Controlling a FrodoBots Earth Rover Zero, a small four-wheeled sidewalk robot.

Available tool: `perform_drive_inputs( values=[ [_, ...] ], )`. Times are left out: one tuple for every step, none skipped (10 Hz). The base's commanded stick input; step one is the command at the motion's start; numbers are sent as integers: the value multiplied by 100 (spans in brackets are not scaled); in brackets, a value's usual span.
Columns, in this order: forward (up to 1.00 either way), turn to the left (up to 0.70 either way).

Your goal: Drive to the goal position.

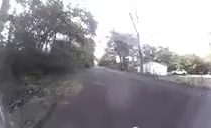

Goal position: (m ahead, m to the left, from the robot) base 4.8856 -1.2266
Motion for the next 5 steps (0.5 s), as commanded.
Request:
perform_drive_inputs(
  values=[
    [70,0],
    [70,0],
    [70,0],
    [70,0],
    [70,0]
  ],
)
